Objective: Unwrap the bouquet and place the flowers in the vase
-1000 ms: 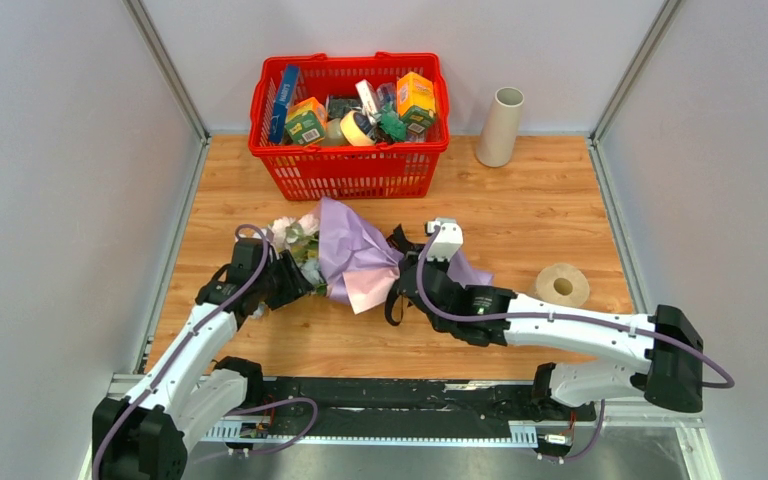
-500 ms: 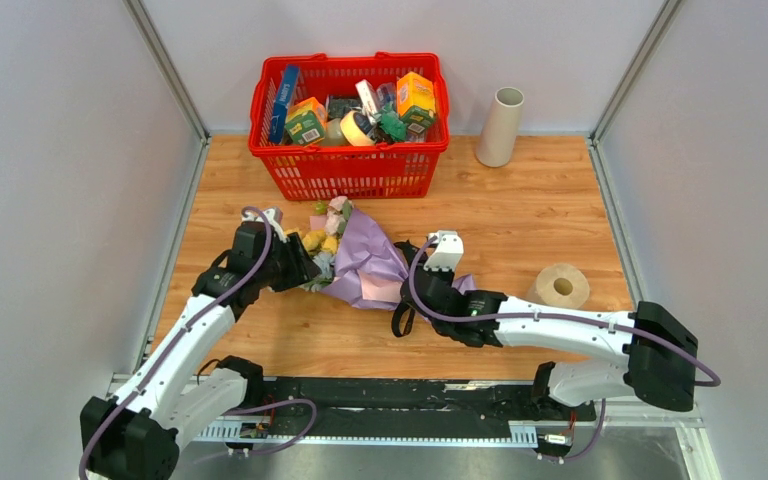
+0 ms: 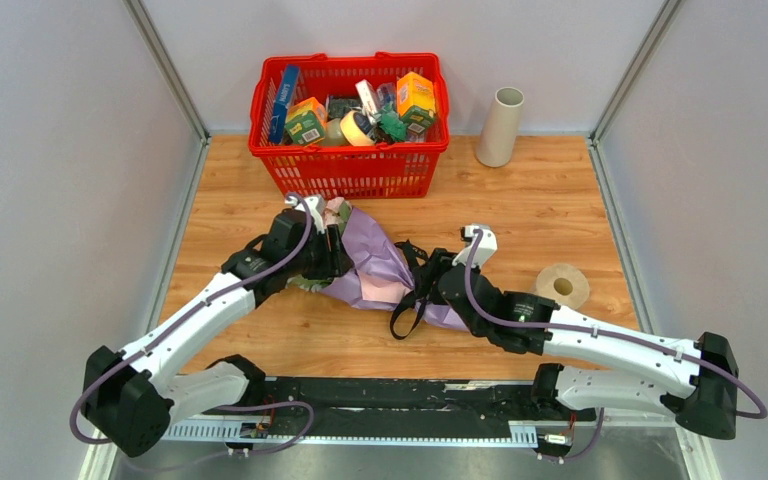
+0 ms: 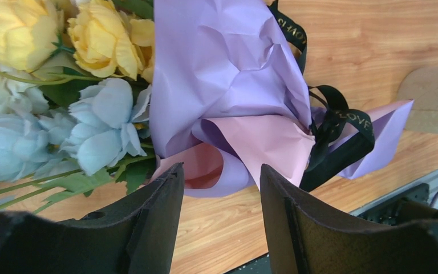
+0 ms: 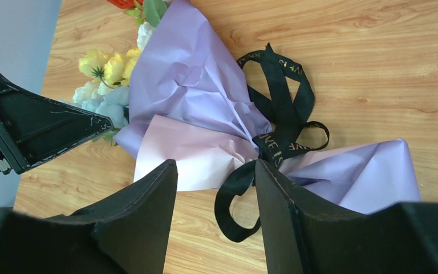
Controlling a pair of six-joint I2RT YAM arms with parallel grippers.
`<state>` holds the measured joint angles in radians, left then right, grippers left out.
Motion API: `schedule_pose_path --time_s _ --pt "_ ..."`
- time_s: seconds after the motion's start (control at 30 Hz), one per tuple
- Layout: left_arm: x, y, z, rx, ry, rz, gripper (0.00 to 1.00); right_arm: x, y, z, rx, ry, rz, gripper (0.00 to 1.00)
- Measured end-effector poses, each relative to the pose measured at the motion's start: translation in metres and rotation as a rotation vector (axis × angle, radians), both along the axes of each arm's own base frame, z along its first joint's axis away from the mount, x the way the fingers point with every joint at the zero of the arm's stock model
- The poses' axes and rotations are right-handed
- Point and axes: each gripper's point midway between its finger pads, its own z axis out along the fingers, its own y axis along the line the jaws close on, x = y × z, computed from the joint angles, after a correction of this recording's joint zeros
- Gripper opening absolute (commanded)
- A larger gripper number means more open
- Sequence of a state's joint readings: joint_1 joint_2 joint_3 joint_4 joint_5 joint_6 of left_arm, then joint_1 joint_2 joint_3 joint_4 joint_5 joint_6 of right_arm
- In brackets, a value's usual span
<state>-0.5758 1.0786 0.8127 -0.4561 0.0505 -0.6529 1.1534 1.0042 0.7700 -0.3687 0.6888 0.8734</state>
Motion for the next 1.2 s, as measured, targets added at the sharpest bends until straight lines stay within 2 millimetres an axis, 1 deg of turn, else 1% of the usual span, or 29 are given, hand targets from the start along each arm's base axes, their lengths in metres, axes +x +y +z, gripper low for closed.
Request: schedule_pose_path --time_s 0.17,0.23,0.3,0.4,0.6,0.63,0.7,0.77,0.8,0.83,0.87,0.9,0.93,1.0,1.1,1.2 --pt "-0.005 -0.017 -0.016 0.025 0.032 -0.032 0.61 -0.006 0.001 -0.021 -0.048 0.031 0.038 0.56" --pt "-0.006 -0.02 -0.024 0.028 0.046 -0.033 0.61 -0.007 0.003 -0.026 -0.068 0.034 0.06 0.56" --pt "-0.006 -0.017 -0.034 0.049 0.064 -0.016 0.61 -0.008 0.006 -0.029 -0.081 0.037 0.082 0.56" --pt "-0.005 -0.01 -0.041 0.081 0.065 0.011 0.61 -0.01 0.011 -0.032 -0.09 0.042 0.115 0.55" --pt "-0.002 -0.007 -0.042 0.099 0.049 0.02 0.57 -0.012 0.014 -0.035 -0.101 0.042 0.147 0.55" --pt "-0.001 -0.008 -0.041 0.096 0.047 0.017 0.56 -0.012 0.015 -0.035 -0.103 0.04 0.149 0.55" --pt "-0.001 -0.009 -0.042 0.093 0.044 0.012 0.48 -0.011 0.015 -0.036 -0.111 0.037 0.149 0.55" --pt "-0.001 -0.01 -0.045 0.096 0.051 0.01 0.36 -0.009 0.015 -0.038 -0.119 0.031 0.14 0.57" --pt "-0.001 -0.009 -0.046 0.095 0.056 0.014 0.29 -0.008 0.014 -0.039 -0.124 0.029 0.134 0.57" --pt "-0.002 -0.008 -0.049 0.097 0.061 0.021 0.25 -0.006 0.014 -0.04 -0.133 0.023 0.125 0.58" --pt "-0.003 -0.006 -0.051 0.099 0.067 0.034 0.16 -0.004 0.013 -0.041 -0.143 0.018 0.116 0.58" --pt "-0.004 -0.003 -0.053 0.101 0.073 0.05 0.11 -0.001 0.012 -0.043 -0.152 0.016 0.109 0.58" --pt "-0.007 0.001 -0.055 0.106 0.081 0.07 0.02 0.001 0.012 -0.046 -0.162 0.019 0.104 0.57" --pt "-0.011 0.01 -0.055 0.114 0.088 0.112 0.0 0.006 0.012 -0.056 -0.185 0.033 0.096 0.56" --pt "-0.016 0.024 -0.047 0.11 0.068 0.173 0.0 0.01 0.017 -0.071 -0.199 0.056 0.105 0.55" --pt "-0.021 0.033 -0.039 0.084 0.044 0.224 0.0 0.006 0.021 -0.09 -0.22 0.082 0.138 0.55"
